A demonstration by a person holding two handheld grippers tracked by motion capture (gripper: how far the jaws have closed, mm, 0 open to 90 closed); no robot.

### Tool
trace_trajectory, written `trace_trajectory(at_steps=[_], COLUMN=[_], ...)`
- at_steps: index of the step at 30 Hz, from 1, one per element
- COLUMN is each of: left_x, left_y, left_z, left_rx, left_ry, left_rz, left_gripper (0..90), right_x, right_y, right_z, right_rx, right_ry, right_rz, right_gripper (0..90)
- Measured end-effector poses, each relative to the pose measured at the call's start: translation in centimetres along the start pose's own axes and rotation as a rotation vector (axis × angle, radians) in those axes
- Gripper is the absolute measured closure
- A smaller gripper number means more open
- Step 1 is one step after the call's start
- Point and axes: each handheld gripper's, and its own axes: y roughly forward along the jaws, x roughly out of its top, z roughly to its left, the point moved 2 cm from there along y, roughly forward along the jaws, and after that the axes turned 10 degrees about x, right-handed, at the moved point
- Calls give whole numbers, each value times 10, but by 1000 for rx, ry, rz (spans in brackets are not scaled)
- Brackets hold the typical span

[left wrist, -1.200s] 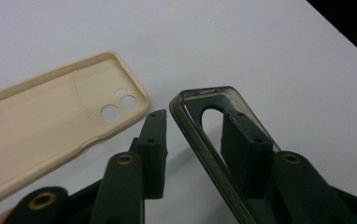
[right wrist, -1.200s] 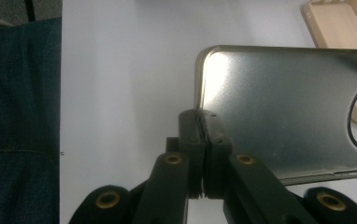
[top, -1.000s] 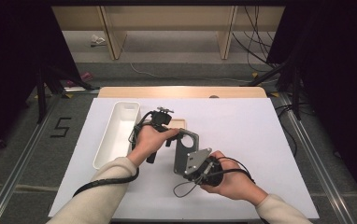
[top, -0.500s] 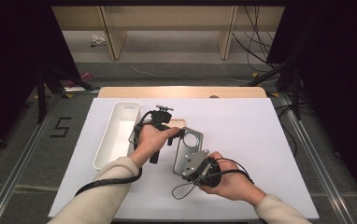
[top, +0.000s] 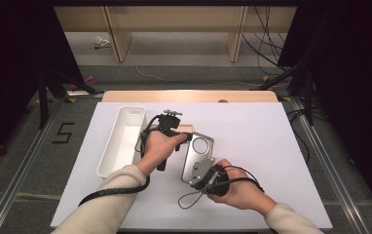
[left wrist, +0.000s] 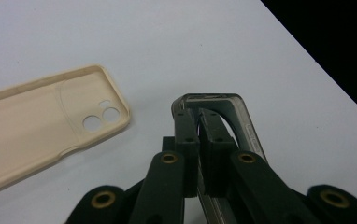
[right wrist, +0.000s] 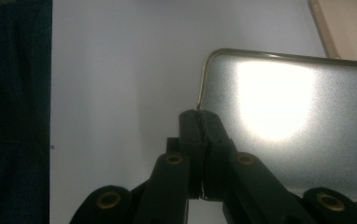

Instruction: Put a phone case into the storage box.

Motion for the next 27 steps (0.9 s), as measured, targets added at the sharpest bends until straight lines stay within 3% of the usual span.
trace_trajectory(at_steps=[2,3,4,5,8,12,23,27], left_x=[0,0,0,0,1,1,-5,-5], left_y=[1,1,3,3,3,3,14,14], left_z=[2,2,3,4,4,2,8,10], left_rx=[-7,-9,-12,-4,52,74,58,43], left_ry=[-18,-24,-38,-49,-6,9,-20,-47], left_rz=[2,10,15,9,-26,-16,64,85], left_gripper=[881,852,722,722,603,506,439,510], right_x=[-1,-1,0,0,1,1,2,2], right_y=[-1,-1,-2,-2,-2,-2,-4,-4], right_z=[-1,-2,-1,-1,-1,-1,1,0], right_rx=[-10,-14,-17,-17,-20,-25,-29,-31], right_ry=[-5,-5,-9,-9,-12,-17,-14,-18], right_rz=[6,-3,-6,-6,-6,-7,-13,-11], right_gripper=[894,894,894,894,894,894,894,894])
